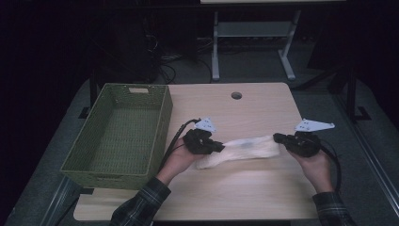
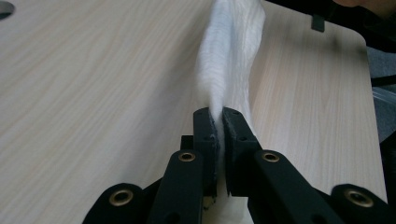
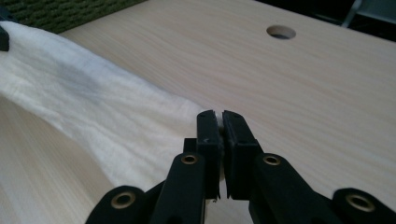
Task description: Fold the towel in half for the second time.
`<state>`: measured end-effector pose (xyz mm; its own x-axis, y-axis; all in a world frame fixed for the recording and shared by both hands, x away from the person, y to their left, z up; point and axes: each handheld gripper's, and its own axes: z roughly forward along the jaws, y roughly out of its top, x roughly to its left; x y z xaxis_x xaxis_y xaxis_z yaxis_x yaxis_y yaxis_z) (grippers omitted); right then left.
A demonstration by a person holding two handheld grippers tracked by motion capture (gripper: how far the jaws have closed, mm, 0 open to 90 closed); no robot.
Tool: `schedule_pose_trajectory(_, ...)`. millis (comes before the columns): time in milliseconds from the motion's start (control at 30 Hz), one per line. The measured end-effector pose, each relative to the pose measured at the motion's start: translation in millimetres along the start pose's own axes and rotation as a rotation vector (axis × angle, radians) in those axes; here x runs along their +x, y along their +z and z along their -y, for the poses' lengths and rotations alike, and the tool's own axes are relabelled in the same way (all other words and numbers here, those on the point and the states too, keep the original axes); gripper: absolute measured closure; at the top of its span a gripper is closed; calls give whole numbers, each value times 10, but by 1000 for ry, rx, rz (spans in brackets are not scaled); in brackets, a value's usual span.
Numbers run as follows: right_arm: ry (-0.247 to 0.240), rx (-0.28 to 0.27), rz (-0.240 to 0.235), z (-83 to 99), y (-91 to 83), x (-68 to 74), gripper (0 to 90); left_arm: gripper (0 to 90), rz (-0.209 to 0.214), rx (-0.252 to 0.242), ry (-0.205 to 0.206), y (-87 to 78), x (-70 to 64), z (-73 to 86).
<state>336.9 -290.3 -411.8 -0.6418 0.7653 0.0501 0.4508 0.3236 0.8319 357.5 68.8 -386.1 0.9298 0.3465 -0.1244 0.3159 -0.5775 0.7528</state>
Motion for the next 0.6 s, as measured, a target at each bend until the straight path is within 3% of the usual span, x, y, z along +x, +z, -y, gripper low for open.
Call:
schedule_pose_trajectory(167, -27, -31, -1, -190, -2, 37, 861, 848, -16, -29, -21, -173, 21, -50)
schedule_pose_trajectory(600, -105, -84, -19, -705, 46, 168, 860, 848, -74, -84, -22, -661, 75, -140)
